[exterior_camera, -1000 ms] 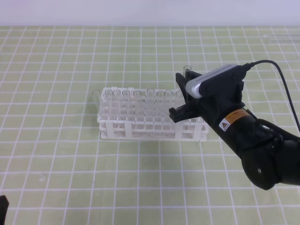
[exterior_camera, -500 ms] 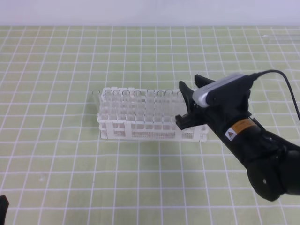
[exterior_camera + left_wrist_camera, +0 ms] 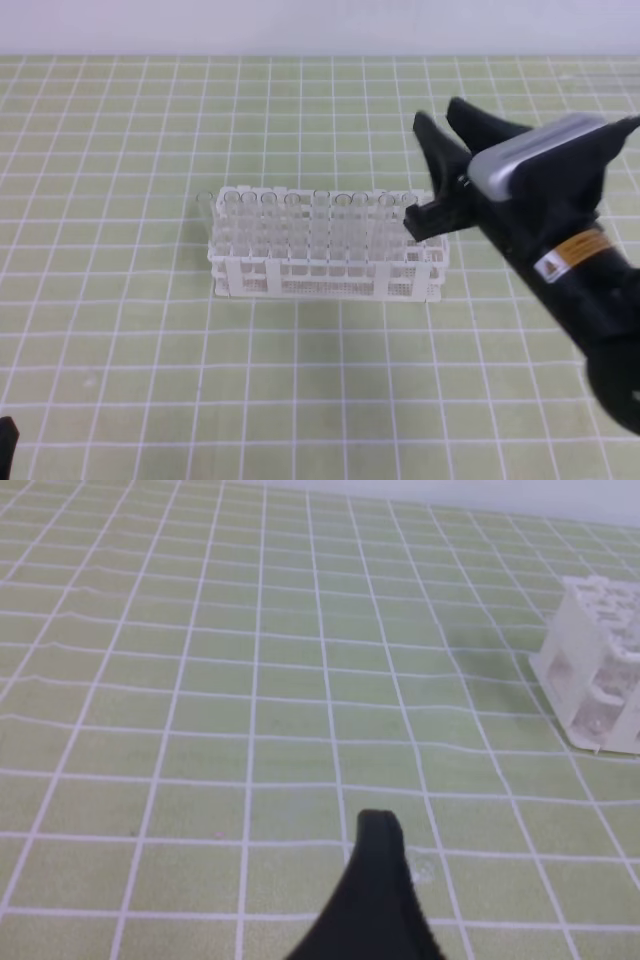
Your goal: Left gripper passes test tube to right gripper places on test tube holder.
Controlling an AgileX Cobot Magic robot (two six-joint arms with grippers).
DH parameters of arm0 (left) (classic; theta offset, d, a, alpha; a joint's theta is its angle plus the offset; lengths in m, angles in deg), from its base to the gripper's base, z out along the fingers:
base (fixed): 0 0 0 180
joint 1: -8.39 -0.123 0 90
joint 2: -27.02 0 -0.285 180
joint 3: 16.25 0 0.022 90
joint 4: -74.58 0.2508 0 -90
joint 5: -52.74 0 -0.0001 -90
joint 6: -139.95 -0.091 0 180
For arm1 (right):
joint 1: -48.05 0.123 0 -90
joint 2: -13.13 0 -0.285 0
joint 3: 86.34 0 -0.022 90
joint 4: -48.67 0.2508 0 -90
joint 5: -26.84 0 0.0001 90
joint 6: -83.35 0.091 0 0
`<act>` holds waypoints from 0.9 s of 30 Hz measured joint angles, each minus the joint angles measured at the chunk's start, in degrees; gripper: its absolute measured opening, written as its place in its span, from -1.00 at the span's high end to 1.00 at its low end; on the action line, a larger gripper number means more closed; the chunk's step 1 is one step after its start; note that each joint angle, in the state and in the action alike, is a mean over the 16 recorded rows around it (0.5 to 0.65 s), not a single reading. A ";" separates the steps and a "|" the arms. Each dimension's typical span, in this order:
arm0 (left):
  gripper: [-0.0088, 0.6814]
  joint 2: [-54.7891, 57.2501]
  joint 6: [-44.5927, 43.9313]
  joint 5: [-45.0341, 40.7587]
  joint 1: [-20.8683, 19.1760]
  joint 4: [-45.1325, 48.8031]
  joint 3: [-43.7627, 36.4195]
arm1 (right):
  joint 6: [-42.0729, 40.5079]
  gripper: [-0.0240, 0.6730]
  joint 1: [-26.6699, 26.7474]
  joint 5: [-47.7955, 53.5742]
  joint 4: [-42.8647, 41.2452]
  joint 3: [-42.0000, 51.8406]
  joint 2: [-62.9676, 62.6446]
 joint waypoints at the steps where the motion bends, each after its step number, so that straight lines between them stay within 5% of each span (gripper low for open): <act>1: -0.54 0.00 -0.01 -0.08 0.00 0.00 0.00 | -0.01 0.38 0.00 1.61 -0.58 0.03 -1.92; 10: -0.54 0.42 -0.06 -0.53 -0.01 0.11 0.19 | -1.77 0.90 0.00 20.91 -5.13 0.11 -21.09; 27: -0.54 -0.09 -0.01 -0.11 0.00 -0.02 -0.04 | -15.55 0.97 0.00 58.90 -8.01 0.20 -48.41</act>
